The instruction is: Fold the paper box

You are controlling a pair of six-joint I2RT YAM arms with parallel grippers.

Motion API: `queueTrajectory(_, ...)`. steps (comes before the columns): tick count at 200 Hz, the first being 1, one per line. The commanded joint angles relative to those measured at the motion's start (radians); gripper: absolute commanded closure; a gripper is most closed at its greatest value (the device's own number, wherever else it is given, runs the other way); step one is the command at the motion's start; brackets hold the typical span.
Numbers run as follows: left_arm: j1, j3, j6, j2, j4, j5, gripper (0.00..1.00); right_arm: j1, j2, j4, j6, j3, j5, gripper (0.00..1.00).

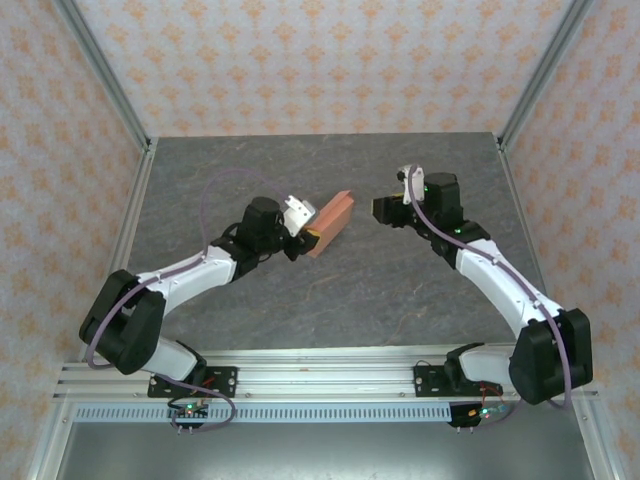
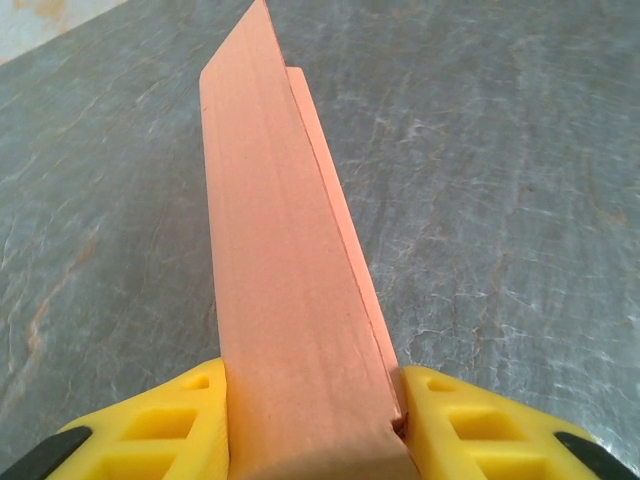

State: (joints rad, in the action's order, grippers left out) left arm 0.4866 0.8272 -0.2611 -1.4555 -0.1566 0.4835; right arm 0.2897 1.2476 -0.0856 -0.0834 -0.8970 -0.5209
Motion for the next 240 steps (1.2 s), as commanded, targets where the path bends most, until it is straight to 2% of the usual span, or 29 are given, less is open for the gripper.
queueTrajectory(1,-0.071,0.068,-0.14,0.001,0.111,0.211,0.66,-0.024,-0.021,0.091,-0.223,0.05,-0.118,0.49)
queueTrajectory(26,-0.131,0.133,-0.273,-0.034,0.247,0.345,0.66,-0.027,0.027,0.112,-0.345,0.053,-0.19,0.5)
queueTrajectory(94,-0.152,0.264,-0.564,-0.137,0.525,0.408,0.65,-0.026,0.136,-0.047,-0.515,-0.028,-0.253,0.53)
queueTrajectory(124,-0.157,0.307,-0.618,-0.188,0.567,0.449,0.65,-0.02,0.132,-0.063,-0.53,-0.01,-0.253,0.53)
queueTrajectory(169,-0.171,0.35,-0.679,-0.236,0.612,0.497,0.64,-0.002,0.121,-0.028,-0.555,0.026,-0.143,0.56)
queueTrajectory(240,-0.18,0.397,-0.71,-0.286,0.66,0.506,0.64,0.014,0.146,-0.066,-0.639,0.038,-0.143,0.57)
